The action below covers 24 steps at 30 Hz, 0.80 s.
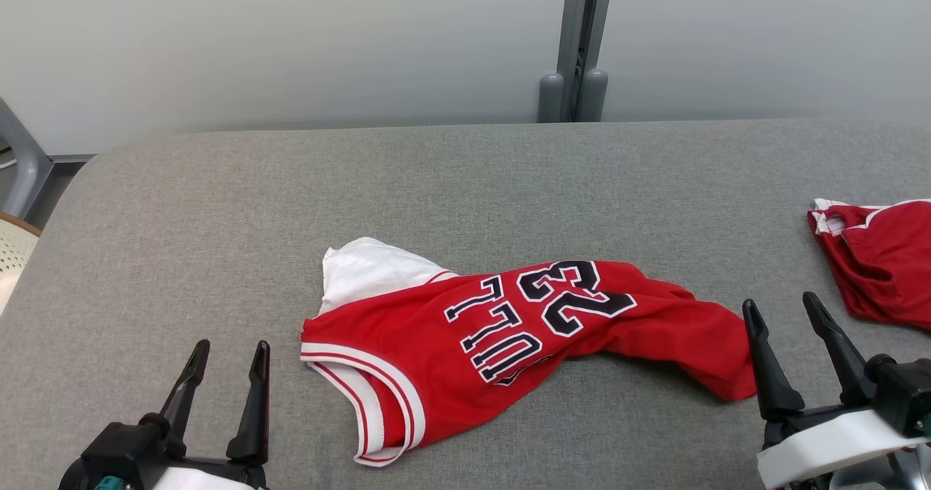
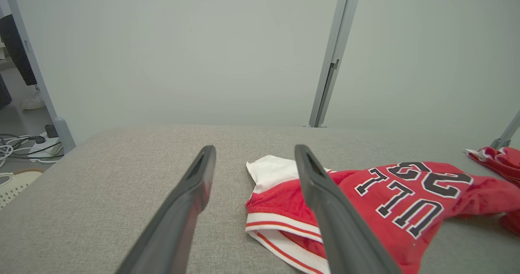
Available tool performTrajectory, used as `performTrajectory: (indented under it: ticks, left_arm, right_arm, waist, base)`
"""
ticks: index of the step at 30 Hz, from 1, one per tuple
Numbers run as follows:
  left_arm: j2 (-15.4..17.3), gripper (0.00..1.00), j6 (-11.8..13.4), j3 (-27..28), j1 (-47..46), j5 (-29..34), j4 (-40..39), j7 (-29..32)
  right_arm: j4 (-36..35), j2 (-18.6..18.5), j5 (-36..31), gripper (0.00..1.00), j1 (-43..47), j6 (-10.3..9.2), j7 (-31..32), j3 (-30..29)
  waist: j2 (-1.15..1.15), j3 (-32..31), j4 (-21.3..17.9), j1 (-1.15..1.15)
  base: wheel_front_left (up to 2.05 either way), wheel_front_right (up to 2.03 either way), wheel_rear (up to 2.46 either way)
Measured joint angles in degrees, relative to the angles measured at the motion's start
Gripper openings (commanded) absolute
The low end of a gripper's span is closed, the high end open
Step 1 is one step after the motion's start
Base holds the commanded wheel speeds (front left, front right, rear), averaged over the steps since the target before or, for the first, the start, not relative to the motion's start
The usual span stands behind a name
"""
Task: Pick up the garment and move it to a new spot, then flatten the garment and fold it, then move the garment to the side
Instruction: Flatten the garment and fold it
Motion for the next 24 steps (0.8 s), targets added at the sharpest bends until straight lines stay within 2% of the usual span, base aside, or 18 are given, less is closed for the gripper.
performTrajectory:
  ticks: [6,12,18,24]
  left_arm:
    - [-0.1,1.00,-1.1,-2.5,0.1,-0.3,0.1,1.8]
    - [-0.9,1.00,-4.2,-6.6,0.5,-1.9,2.3,5.1]
    - [-2.4,1.00,-7.2,-10.2,1.0,-4.5,6.9,8.9]
    - [-2.6,1.00,-8.2,-11.2,-1.2,-5.7,11.3,10.6]
  right_arm:
    - [0.0,0.2,0.1,1.00,0.1,0.00,0.0,-0.4]
    - [-0.3,0.5,0.2,1.00,-0.1,0.00,0.0,-0.2]
    - [-0.7,0.7,0.1,1.00,-1.6,0.00,-0.4,0.2]
    - [-0.5,0.8,0.1,1.00,-2.3,0.00,-0.8,0.1]
  waist:
    - [0.00,0.3,0.3,0.00]
    - [0.00,1.8,0.6,0.00]
    - [0.00,4.7,0.7,0.00]
    - [0.00,7.2,0.4,0.00]
  base:
    - [0.00,0.00,0.00]
    - [0.00,0.00,0.00]
    - [0.00,0.00,0.00]
    - [0.00,0.00,0.00]
